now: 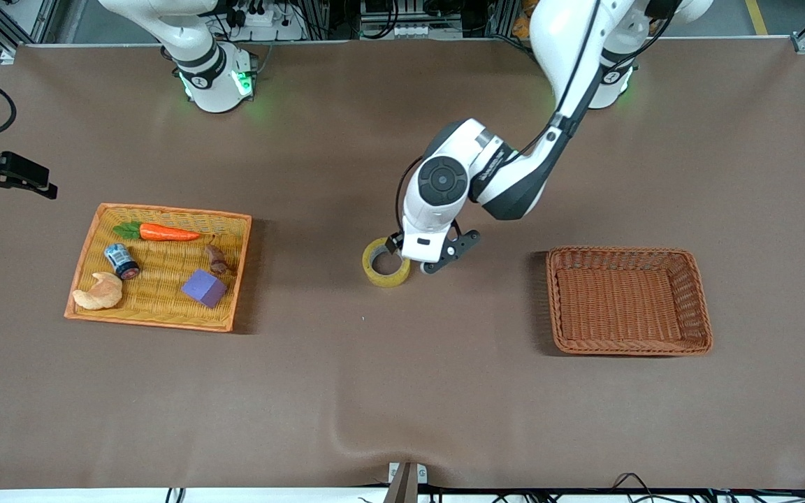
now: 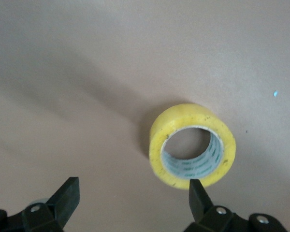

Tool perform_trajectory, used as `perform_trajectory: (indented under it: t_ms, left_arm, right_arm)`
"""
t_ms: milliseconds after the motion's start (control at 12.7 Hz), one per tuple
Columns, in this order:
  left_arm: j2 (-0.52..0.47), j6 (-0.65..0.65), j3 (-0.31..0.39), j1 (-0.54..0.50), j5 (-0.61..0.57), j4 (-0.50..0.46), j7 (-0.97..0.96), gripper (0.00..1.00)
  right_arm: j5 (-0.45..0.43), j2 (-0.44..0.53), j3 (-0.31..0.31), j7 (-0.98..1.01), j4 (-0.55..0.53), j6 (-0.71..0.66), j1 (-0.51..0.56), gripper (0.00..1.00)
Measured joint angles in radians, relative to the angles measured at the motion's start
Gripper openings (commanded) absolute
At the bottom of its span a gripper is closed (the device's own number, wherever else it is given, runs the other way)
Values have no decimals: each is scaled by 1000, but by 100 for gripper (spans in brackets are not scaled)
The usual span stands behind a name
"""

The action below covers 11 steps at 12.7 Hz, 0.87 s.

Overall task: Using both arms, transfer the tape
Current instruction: 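Retract the right gripper while the left gripper reaches toward the tape, then lower the left gripper and close it on the tape rim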

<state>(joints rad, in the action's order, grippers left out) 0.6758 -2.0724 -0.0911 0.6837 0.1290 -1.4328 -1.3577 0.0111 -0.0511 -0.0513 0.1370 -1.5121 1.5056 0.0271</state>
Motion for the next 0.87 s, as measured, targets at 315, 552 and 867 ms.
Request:
perform_trajectory:
  t_ms: [315,552,867]
  left_arm:
    - [68,-68,8,72,-152,2,-235,100]
    - [94,-75,13,87,-161,4,-261,100]
    - [126,-122,21,85,-161,6,-299,100]
  right_arm:
    - [-18,8,49,-20,-1,14,44,100]
    - [-18,8,57,-40,-7,26,44,100]
    - [-18,8,58,-54,-7,33,45,100]
